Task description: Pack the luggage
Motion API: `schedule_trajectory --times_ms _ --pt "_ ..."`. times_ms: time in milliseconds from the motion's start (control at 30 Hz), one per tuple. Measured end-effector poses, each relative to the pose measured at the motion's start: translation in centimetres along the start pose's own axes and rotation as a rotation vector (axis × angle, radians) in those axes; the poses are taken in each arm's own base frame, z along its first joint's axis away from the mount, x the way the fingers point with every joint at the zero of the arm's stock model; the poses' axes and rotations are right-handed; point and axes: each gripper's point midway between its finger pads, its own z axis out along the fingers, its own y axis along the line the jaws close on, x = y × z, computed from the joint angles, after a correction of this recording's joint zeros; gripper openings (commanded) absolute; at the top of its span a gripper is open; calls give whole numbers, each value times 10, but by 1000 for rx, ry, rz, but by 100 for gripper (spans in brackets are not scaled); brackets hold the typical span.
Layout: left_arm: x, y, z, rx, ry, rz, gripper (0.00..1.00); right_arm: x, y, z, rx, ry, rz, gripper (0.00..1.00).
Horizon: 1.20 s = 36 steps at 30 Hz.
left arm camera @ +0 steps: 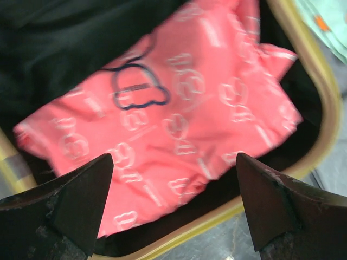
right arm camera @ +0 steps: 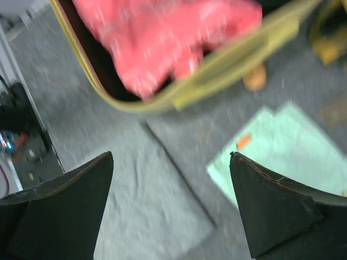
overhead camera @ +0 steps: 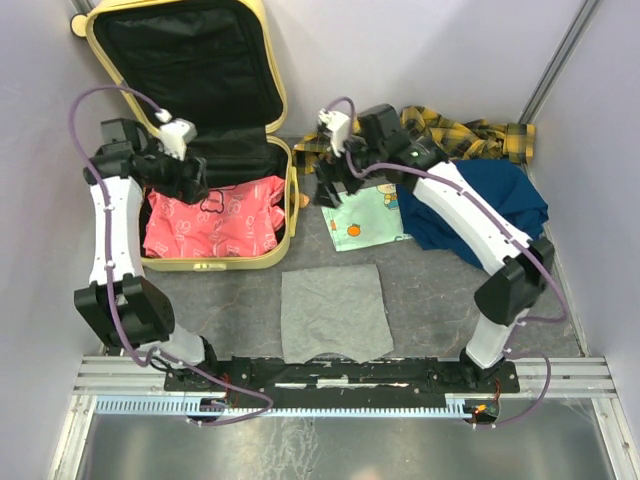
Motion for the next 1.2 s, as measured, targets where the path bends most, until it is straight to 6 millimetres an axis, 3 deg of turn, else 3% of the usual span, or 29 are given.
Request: schedule_trajectory --times_ms 67,100,200,267,333,467,567,667,1000,1067,1200 --pt "2 -36 2 82 -1 89 98 30 -17 -14 19 47 32 92" --pt "7 -54 3 120 9 123 97 62 -16 -21 13 116 64 91" --pt "34 -122 6 275 61 255 95 130 -33 -40 37 254 157 87" --pt "49 -156 6 362 86 322 94 168 -35 -48 35 340 197 84" --pt "68 -186 6 438 117 377 92 202 -31 -54 19 415 213 79" --pt "95 -225 11 540 168 462 84 244 -28 -60 -15 509 199 73" --pt "112 -245 18 588 206 520 73 253 -30 -60 -32 525 169 69" --pt "129 -259 22 627 237 567 71 253 -36 -52 -53 514 138 67" --pt "137 -261 37 615 219 592 65 273 -51 8 -167 590 106 66" --pt "134 -260 38 610 208 597 64 280 -51 17 -190 612 93 59" --pt "129 -260 37 600 178 606 59 291 -52 17 -225 645 50 30"
